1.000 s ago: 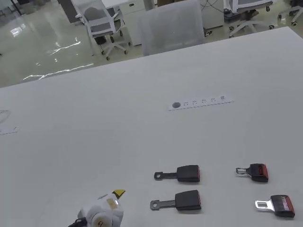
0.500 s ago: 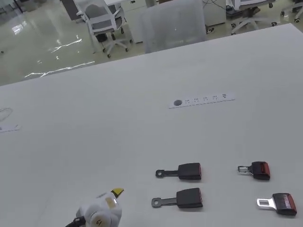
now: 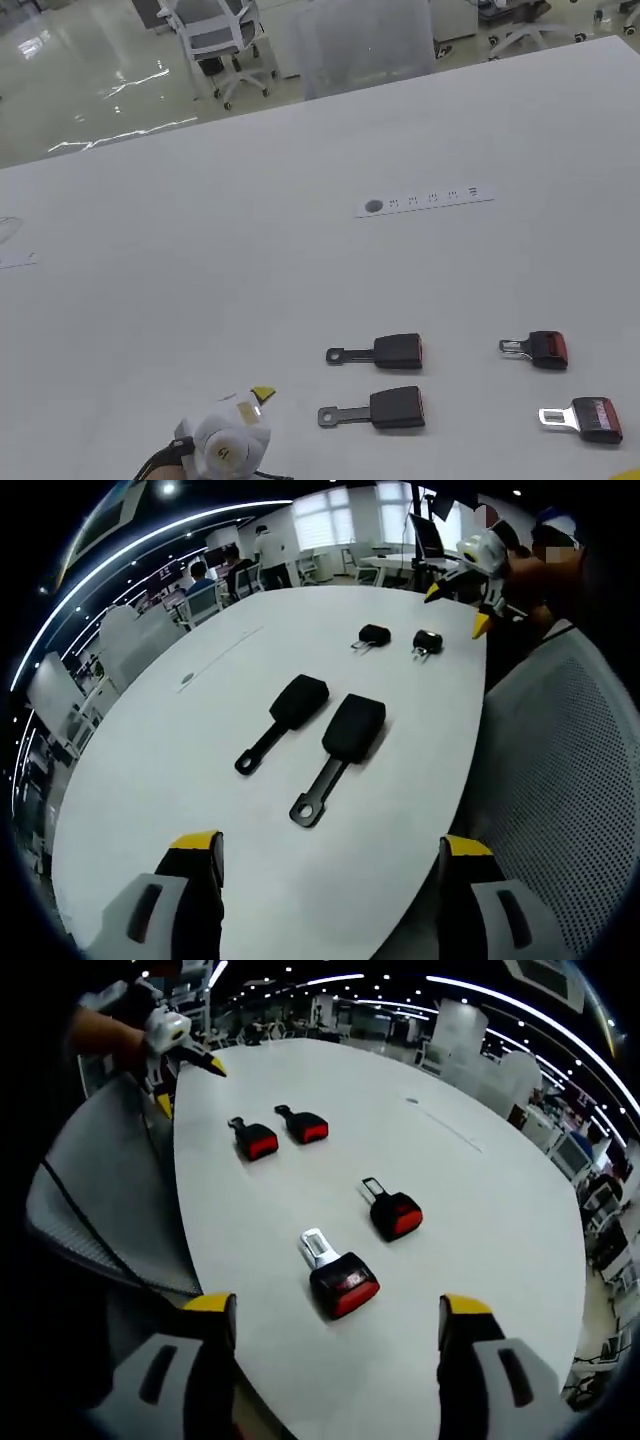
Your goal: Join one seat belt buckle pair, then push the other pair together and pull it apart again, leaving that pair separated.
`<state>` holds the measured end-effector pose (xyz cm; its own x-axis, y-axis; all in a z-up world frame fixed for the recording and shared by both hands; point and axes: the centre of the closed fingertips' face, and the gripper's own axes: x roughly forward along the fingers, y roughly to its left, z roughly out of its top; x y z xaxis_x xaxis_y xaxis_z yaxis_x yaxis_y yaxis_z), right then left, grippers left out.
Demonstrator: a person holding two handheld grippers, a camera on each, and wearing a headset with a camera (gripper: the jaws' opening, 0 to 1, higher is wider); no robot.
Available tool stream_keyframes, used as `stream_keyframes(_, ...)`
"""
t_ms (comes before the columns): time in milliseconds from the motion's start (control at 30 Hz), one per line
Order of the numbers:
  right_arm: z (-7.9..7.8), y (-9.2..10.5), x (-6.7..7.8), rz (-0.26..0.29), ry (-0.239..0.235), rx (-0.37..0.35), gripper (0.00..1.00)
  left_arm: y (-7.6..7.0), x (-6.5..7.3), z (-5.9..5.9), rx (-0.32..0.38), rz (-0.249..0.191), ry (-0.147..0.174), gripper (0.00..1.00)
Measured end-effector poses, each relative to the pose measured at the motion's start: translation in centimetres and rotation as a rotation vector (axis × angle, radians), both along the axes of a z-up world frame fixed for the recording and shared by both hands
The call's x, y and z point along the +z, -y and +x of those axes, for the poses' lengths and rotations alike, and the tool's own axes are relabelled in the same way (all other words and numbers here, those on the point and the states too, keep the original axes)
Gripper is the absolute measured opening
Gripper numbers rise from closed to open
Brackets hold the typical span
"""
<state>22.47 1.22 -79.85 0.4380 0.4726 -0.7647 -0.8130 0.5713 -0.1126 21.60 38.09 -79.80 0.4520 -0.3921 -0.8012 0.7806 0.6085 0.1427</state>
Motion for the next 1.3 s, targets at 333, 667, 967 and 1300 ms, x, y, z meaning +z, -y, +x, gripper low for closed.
stream_keyframes(333,0.5,-0.6,-0.1,-0.006,0.002,0.036,0.80,-0.2,-0.5,0.6,-0.034,0.031,0.002,0.83)
stream_keyframes(667,0.4,-1.1,-0.3,-0.028,-0.008,0.065,0.78,1.3,-1.4,0.5,-0.101,0.050,-0.023,0.80)
stream_keyframes(967,0.6,-1.4,-0.8,-0.057,-0.006,0.107,0.78,2.6,-2.3,0.6,-0.173,0.072,-0.033,0.79)
stream_keyframes(1300,1.1,-1.8,-0.8,-0.074,0.009,0.186,0.73,3.4,-1.6,2.6,-0.217,0.097,0.011,0.71)
